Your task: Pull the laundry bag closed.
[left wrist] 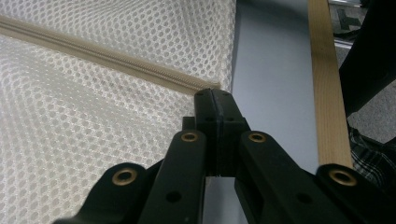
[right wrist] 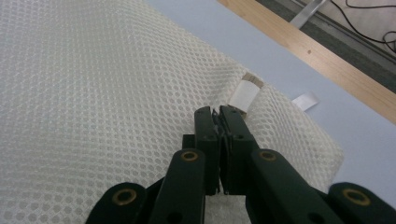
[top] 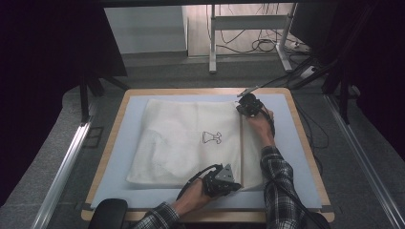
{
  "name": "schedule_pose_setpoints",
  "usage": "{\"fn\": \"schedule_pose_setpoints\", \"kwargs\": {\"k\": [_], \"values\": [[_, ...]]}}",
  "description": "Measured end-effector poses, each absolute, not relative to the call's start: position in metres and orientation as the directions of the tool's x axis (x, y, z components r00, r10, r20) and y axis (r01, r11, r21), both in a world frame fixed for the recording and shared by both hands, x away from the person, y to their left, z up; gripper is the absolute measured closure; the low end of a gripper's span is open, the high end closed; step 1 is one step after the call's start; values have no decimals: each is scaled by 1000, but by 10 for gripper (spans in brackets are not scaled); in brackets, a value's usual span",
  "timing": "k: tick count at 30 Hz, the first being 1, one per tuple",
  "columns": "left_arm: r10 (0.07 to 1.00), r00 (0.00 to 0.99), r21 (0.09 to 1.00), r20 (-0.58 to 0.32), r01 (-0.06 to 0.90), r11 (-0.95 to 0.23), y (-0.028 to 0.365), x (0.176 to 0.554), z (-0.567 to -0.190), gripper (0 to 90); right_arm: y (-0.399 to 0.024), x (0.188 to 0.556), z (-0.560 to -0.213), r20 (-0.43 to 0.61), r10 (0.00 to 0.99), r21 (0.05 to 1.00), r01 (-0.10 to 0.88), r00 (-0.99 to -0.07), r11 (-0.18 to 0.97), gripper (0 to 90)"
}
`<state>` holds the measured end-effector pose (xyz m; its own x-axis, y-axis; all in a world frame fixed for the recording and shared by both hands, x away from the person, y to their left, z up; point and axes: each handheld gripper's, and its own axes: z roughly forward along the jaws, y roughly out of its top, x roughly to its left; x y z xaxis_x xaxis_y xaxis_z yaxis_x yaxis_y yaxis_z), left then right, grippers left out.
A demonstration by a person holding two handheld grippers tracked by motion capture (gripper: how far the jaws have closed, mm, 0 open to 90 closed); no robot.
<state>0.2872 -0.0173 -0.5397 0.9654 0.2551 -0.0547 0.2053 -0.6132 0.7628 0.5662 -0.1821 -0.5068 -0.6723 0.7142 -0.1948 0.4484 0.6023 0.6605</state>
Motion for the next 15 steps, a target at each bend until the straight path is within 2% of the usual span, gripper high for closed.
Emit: {"fn": "schedule_pose_setpoints", "kwargs": {"k": [15], "values": [[256,965,762,-58,208,-613,-17,287,-540,900,-175,583,-504,-207,724,653,458,-658,603,865]]}}
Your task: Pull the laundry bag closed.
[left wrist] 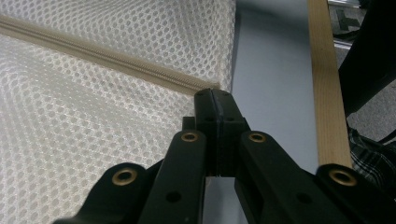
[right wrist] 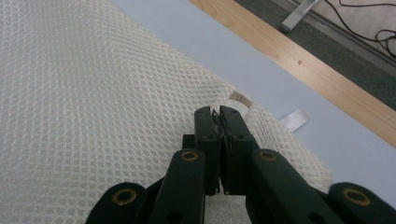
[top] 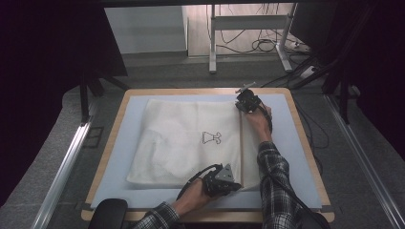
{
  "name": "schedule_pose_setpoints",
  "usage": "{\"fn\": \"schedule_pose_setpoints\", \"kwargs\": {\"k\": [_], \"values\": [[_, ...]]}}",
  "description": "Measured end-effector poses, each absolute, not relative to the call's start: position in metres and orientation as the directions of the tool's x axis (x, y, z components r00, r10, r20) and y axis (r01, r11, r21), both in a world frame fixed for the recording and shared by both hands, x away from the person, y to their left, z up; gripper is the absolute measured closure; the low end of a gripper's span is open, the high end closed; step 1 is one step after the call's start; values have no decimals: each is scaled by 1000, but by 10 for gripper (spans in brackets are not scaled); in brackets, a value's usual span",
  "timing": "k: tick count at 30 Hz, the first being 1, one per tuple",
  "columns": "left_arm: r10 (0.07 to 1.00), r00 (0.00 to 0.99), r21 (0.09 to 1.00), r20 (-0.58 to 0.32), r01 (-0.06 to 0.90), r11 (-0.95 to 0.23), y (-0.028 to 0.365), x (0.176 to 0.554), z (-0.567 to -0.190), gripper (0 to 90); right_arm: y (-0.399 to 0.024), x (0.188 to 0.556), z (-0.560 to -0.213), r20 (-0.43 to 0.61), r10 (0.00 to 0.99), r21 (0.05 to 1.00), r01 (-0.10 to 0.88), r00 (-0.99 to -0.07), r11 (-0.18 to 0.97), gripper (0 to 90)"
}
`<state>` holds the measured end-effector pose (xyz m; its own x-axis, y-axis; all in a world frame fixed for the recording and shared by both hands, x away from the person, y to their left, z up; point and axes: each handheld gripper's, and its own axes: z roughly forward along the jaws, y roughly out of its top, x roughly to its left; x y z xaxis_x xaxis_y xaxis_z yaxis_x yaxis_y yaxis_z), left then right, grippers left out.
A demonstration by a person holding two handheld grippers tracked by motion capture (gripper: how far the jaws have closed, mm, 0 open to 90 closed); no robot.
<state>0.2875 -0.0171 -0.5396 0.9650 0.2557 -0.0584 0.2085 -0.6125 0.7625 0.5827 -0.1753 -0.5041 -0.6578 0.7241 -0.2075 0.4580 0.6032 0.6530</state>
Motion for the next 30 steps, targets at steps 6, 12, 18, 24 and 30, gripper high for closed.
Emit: {"fn": "schedule_pose_setpoints", "kwargs": {"k": [6,12,18,24,30], "values": [[256,965,763,-55,206,-613,-17,287,-540,900,-173,588,-507,-215,736,649,469,-642,599,865],[255,965,763,-57,207,-612,-17,287,-540,900,-172,587,-507,-207,737,650,473,-643,595,860],[256,966,764,-43,197,-614,-17,286,-539,900,-172,581,-506,-202,740,660,469,-642,587,847],[273,961,768,-41,206,-607,-17,286,-539,863,-176,577,-507,-183,747,676,470,-639,568,823],[283,958,768,-34,207,-607,-17,286,-539,832,-179,572,-505,-174,750,692,463,-638,554,768]]}}
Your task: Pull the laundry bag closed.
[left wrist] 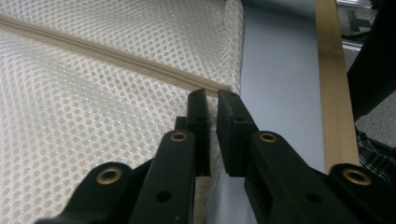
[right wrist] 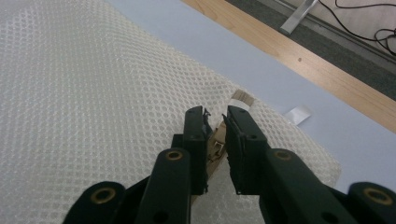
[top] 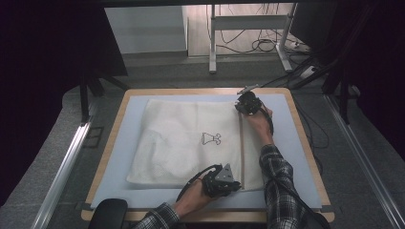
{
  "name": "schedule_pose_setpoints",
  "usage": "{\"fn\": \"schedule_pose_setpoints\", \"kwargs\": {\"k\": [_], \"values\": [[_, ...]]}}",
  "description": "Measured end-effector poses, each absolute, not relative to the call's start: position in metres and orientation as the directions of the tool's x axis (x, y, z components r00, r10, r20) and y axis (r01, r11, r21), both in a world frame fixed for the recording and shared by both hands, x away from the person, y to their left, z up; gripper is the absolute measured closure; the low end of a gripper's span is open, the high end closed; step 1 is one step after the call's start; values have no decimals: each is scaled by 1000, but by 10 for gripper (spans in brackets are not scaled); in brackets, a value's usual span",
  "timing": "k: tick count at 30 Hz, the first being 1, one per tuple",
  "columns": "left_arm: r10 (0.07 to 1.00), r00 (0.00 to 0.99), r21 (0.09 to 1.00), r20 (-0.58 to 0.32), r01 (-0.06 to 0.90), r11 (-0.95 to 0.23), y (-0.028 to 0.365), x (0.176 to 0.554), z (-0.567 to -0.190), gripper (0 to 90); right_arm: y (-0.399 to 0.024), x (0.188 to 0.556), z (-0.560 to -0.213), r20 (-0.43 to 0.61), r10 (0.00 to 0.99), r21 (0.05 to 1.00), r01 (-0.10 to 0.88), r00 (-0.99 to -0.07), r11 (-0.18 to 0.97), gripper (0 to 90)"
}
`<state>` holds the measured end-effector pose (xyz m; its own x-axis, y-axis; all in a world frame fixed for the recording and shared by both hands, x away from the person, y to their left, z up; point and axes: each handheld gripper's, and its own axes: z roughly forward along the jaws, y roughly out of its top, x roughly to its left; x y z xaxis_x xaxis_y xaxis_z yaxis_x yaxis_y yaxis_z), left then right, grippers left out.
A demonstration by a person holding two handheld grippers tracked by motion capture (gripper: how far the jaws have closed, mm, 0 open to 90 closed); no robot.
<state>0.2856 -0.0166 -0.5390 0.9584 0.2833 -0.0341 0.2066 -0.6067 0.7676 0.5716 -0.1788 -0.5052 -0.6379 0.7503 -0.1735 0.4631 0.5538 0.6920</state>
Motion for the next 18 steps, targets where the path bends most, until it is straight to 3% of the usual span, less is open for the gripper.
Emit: {"fn": "schedule_pose_setpoints", "kwargs": {"k": [6,18], "values": [[292,955,774,-55,225,-592,-15,287,-539,791,-180,566,-504,-181,745,692,455,-641,560,701],[297,954,770,-34,215,-601,-16,287,-535,580,-183,553,-503,-170,741,698,452,-649,555,564]]}}
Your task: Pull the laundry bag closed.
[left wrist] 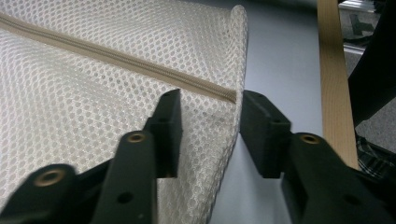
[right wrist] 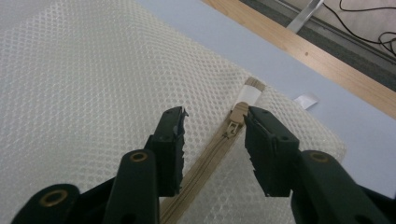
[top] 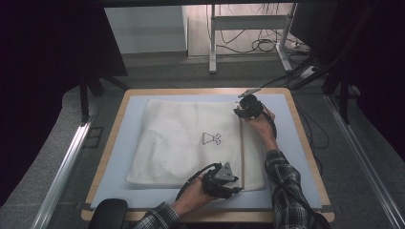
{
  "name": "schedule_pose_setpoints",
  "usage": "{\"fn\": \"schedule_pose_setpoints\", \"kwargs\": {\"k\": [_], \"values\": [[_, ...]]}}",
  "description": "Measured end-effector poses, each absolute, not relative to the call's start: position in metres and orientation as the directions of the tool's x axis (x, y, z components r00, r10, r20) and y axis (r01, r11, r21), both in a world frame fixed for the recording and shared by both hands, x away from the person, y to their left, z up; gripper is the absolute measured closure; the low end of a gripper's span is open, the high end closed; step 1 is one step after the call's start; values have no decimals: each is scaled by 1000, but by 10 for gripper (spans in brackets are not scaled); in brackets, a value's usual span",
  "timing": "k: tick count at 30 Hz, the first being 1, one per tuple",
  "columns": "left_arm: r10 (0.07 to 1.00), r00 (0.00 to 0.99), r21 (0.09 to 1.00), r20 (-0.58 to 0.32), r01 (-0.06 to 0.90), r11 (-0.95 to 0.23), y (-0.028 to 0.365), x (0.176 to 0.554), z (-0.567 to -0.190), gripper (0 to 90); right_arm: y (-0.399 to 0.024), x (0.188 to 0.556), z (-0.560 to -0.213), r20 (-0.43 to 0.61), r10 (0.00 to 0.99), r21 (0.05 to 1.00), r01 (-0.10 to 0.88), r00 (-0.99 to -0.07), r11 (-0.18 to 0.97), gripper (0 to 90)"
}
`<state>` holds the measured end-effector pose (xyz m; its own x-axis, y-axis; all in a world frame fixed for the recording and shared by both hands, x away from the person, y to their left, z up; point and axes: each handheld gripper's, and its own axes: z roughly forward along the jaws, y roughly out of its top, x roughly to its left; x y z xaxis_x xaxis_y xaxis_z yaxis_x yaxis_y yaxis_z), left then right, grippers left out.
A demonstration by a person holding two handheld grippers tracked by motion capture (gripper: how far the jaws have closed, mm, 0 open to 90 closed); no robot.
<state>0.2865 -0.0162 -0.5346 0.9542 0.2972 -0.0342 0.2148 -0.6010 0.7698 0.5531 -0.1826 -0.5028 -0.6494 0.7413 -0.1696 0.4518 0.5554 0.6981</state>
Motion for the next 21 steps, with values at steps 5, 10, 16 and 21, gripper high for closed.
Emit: {"fn": "schedule_pose_setpoints", "kwargs": {"k": [5,10,16,21], "values": [[309,951,761,-11,208,-614,-16,286,-534,458,-184,549,-506,-158,741,691,464,-653,555,497],[313,950,755,-13,214,-620,-15,288,-533,355,-186,546,-505,-137,744,694,473,-653,543,431],[311,950,753,-18,217,-622,-15,283,-535,273,-186,537,-501,-95,750,708,485,-654,513,360],[310,950,760,-32,224,-610,-13,283,-534,242,-185,531,-498,-79,748,712,488,-659,505,319]]}}
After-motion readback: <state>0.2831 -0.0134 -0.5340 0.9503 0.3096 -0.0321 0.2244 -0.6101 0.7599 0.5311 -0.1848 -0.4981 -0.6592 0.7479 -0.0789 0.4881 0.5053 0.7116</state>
